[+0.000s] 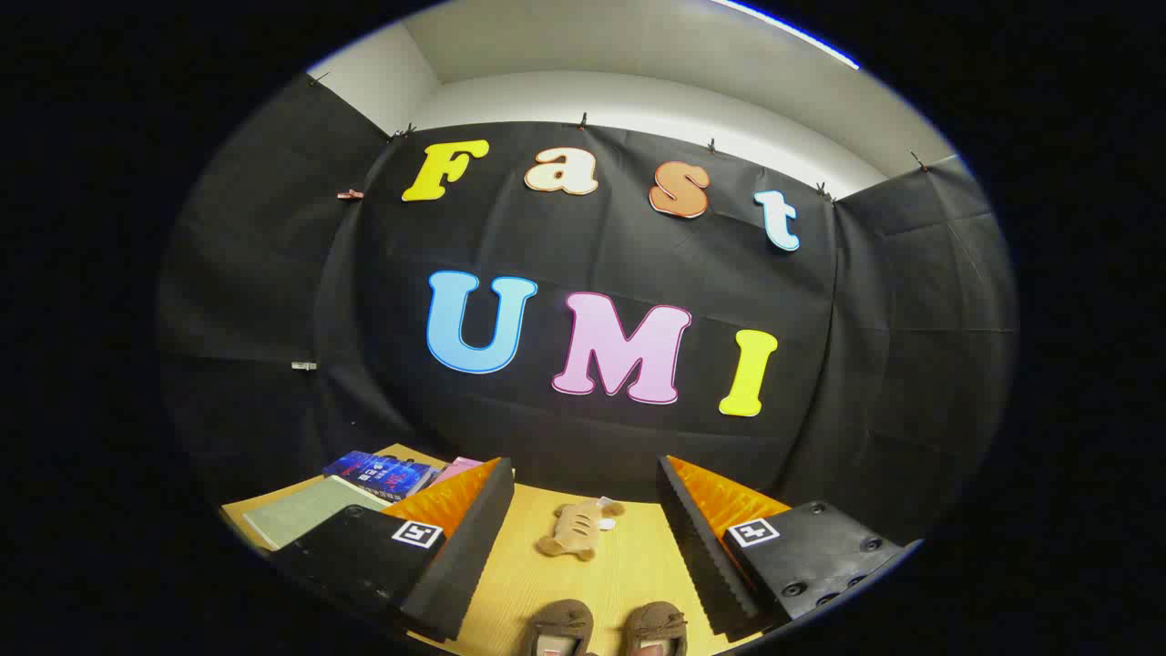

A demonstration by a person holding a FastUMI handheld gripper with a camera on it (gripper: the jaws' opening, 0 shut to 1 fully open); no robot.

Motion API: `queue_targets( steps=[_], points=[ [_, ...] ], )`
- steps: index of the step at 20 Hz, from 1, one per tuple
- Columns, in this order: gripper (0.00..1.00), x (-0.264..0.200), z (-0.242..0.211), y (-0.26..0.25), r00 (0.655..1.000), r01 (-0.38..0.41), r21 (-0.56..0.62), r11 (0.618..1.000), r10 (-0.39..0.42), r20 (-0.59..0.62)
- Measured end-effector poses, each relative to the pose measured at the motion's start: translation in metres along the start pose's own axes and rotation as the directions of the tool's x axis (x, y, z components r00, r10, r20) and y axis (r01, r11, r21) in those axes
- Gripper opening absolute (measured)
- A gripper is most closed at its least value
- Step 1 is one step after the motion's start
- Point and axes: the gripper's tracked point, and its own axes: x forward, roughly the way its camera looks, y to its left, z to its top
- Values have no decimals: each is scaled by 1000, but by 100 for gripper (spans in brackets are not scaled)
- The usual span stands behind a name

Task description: Open the storage box then place both shoes into the box .Put the left shoe in first, then the right shoe, with the right side of both shoes facing outward in a uniform manner.

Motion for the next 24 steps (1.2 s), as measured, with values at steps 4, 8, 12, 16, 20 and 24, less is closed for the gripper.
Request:
queue_targets(
  steps=[4, 8, 12, 16, 20, 24],
  points=[
    [97, -1, 0, 3, 1000, -6, -20, 1000, 6, 2],
    [97, 0, 0, 8, 1000, -19, -2, 1000, 19, 1],
    [97, 1, -4, 7, 1000, -18, 10, 1000, 18, -9],
    [97, 1, -7, 8, 1000, -19, 8, 1000, 19, -17],
    [97, 3, -7, 14, 999, -37, -1, 999, 37, -14],
    [97, 2, -12, 28, 995, -94, -43, 995, 93, -26]
  ],
)
